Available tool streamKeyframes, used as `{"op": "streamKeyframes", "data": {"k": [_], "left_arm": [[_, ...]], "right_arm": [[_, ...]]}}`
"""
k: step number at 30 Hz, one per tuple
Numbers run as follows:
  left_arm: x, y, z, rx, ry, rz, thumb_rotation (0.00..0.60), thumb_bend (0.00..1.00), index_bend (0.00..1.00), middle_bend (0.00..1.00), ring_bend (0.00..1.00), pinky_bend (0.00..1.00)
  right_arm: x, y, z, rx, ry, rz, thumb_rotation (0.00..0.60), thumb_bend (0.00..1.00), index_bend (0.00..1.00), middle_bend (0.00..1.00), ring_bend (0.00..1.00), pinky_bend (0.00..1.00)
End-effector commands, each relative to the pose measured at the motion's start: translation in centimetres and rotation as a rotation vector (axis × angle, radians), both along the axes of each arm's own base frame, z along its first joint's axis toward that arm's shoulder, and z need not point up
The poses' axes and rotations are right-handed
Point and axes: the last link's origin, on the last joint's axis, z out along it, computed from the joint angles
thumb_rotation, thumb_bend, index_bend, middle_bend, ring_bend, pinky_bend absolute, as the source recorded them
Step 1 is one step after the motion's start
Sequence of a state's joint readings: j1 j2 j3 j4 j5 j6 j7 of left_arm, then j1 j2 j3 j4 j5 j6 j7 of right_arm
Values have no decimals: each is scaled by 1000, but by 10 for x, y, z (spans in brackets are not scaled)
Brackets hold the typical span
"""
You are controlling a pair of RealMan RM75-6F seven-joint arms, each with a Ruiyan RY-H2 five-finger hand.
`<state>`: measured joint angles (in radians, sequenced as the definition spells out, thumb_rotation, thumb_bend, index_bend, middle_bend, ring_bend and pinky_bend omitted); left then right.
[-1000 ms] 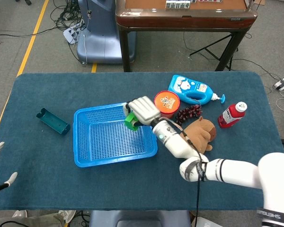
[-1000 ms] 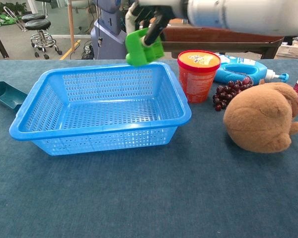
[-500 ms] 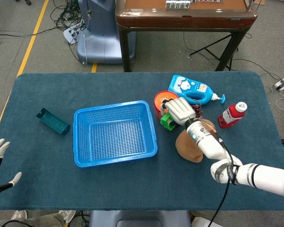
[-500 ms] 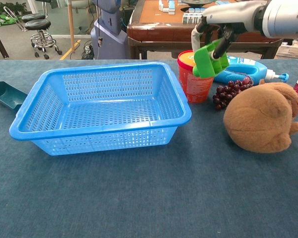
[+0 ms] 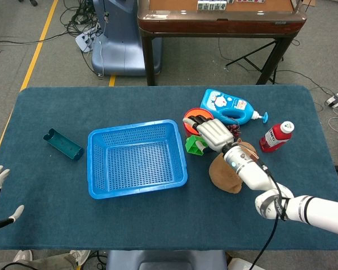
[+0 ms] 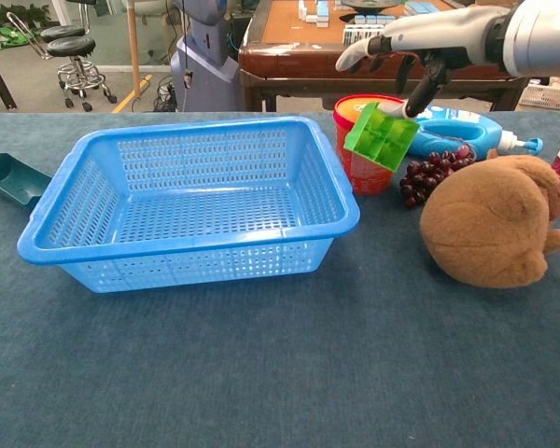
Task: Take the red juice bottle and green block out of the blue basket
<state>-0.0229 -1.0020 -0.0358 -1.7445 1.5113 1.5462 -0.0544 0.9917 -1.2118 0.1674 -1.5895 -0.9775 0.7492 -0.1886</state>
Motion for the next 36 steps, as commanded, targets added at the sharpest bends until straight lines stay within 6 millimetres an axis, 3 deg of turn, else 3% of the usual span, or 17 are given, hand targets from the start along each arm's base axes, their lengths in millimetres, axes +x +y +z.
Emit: {"op": "streamKeyframes", "data": {"k": [1,4,6,13,22,27,36], "left_arm": [[0,1,-1,-2,-1,-2,600,279,0,0,0,192],[2,3,-2,-9,-2,-10,600,278,0,0,0,192],[3,3,-3,-10,-4,-15,600,279,0,0,0,192],[1,7,-5,-16,-1,-4,600,279,0,0,0,192],[4,16,-10,-37,6,-18,600,279,0,0,0,192],[7,19,-11,-35,10,-28,600,279,0,0,0,192],[12,21,-15,-37,18,-46,600,279,0,0,0,190]], "right_arm": [[-5,5,11,-3,-2,-9,600,377,74,93,86,253],[-13,6,15,-9,6,-25,600,212,72,94,86,253],[-15,8,18,-23,-2,-28,600,165,70,94,86,253],[-34,34,49,-150,-48,-34,600,217,70,165,99,253],[-89,107,91,-345,-52,-103,600,269,143,231,165,283],[-120,149,103,-412,-28,-148,600,270,165,255,201,337],[-167,216,112,-513,-42,-254,600,269,188,265,202,340]]}}
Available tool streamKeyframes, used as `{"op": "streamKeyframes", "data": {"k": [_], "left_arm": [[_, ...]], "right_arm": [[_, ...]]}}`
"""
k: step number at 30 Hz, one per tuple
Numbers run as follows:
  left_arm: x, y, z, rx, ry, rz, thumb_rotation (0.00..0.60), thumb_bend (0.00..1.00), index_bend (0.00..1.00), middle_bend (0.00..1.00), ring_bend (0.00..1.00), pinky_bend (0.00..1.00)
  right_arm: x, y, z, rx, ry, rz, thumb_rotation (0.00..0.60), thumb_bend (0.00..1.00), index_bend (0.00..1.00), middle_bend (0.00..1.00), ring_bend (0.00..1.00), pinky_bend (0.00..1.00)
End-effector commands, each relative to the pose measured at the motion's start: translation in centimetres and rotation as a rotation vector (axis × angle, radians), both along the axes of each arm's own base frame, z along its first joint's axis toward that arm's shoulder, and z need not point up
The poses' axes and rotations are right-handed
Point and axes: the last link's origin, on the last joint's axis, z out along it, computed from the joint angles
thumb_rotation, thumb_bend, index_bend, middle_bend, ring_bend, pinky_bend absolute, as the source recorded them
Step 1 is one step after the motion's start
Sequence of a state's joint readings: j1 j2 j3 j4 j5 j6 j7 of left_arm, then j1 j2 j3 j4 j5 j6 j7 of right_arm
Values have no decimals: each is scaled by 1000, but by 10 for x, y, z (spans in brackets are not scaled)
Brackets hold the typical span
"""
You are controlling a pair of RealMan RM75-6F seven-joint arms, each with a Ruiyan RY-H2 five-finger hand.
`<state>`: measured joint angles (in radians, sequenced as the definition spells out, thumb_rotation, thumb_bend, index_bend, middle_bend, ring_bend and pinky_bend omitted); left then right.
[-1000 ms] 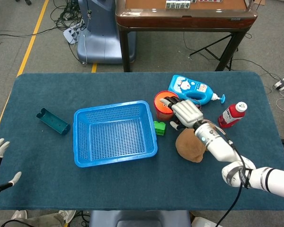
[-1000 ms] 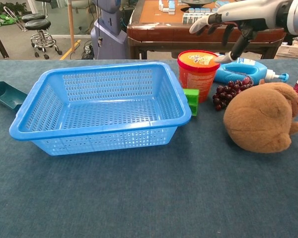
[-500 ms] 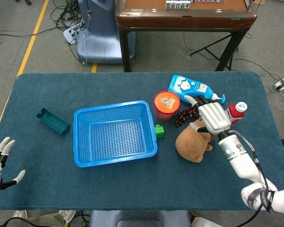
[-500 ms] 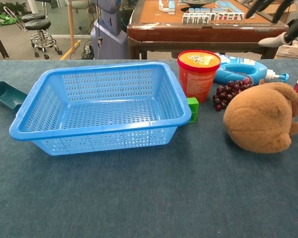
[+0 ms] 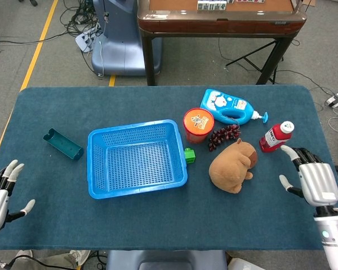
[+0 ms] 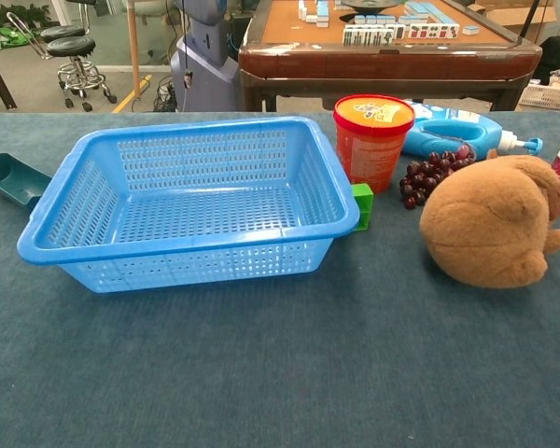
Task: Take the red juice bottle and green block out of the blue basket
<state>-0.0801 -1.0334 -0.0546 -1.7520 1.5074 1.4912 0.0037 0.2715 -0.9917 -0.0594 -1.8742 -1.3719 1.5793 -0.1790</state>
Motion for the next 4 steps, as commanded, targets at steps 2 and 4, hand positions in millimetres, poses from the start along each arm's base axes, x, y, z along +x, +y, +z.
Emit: {"op": "streamKeyframes", "data": {"k": [2,4], "left_arm": [[3,0,-1,-3,-1,-8,600,279,0,0,0,190],[5,0,-2,-4,-1,-13,600,278,0,0,0,190]], "right_arm": [[-17,30,2,-34,-30,-35,600,269,190,267,202,340],[-20,39,3,-53,-45,-46,600,268,192,270,202,340]]}}
